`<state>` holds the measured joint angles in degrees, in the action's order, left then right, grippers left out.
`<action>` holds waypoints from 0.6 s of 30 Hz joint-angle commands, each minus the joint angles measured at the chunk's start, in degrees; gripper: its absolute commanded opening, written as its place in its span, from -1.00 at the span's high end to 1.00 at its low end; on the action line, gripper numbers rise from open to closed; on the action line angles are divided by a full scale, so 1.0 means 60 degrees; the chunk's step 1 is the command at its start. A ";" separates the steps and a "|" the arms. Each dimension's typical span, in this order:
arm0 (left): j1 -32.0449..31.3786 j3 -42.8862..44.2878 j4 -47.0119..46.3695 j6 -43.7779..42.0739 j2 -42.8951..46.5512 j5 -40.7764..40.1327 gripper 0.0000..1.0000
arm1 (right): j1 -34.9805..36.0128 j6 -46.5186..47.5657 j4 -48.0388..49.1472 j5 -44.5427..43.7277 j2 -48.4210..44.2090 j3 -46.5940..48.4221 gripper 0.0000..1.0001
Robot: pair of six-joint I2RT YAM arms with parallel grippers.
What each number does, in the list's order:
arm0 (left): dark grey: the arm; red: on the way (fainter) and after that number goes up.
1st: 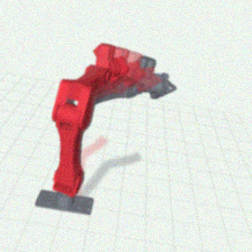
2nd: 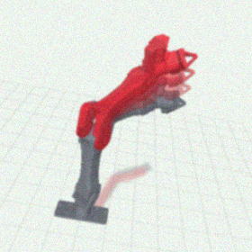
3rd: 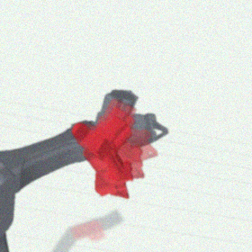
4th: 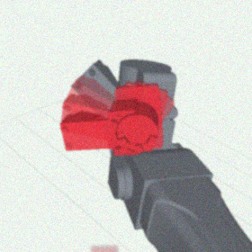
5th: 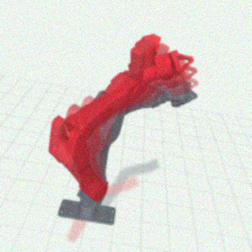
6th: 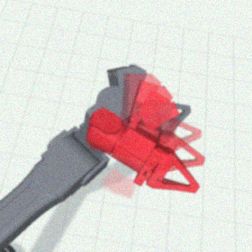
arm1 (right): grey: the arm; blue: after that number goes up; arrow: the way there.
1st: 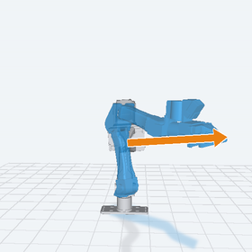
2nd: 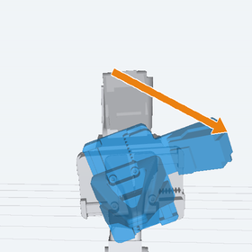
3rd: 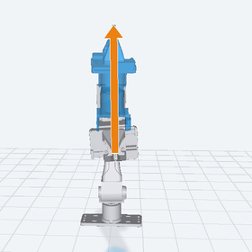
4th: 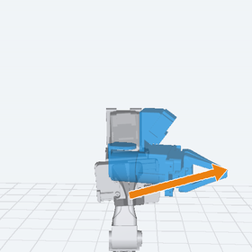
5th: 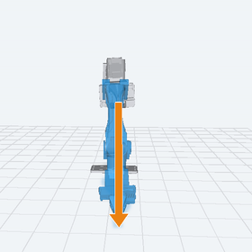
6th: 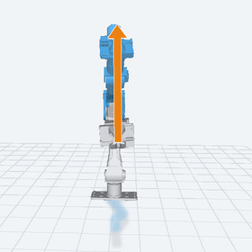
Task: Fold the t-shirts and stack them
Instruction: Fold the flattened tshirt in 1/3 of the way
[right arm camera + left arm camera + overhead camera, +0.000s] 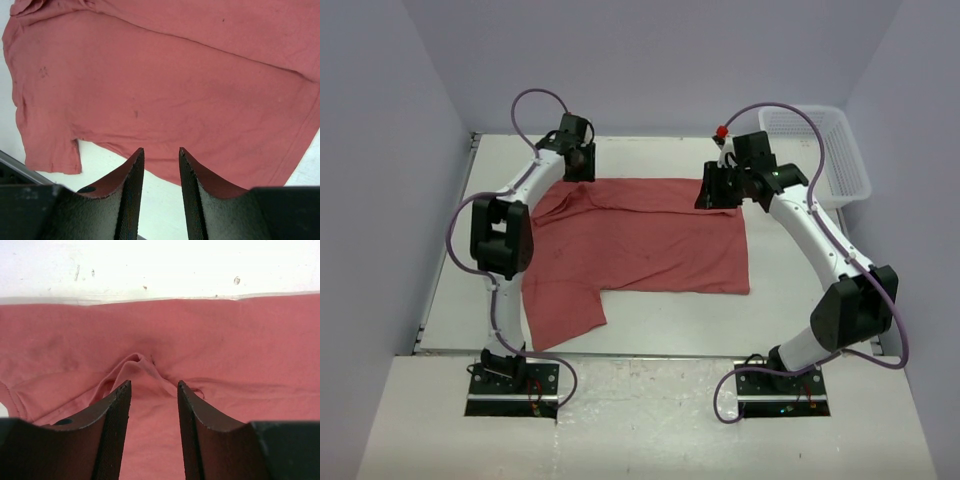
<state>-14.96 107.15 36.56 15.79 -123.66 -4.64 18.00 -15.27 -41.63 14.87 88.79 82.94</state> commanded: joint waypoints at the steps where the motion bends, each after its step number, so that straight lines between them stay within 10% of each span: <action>1: -0.0011 0.0129 -0.0380 -0.0346 0.0131 -0.0456 0.13 | 0.0018 -0.0122 0.0317 0.0290 -0.0560 -0.0053 0.30; 18: -0.0026 0.0203 -0.0731 -0.0479 -0.0763 -0.0793 0.14 | 0.0003 -0.0092 0.0302 0.0348 -0.0766 -0.0331 0.31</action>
<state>-14.98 107.15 34.39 13.89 -127.22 -8.40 18.00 -15.46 -41.04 16.05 86.46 81.69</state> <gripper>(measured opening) 0.433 0.349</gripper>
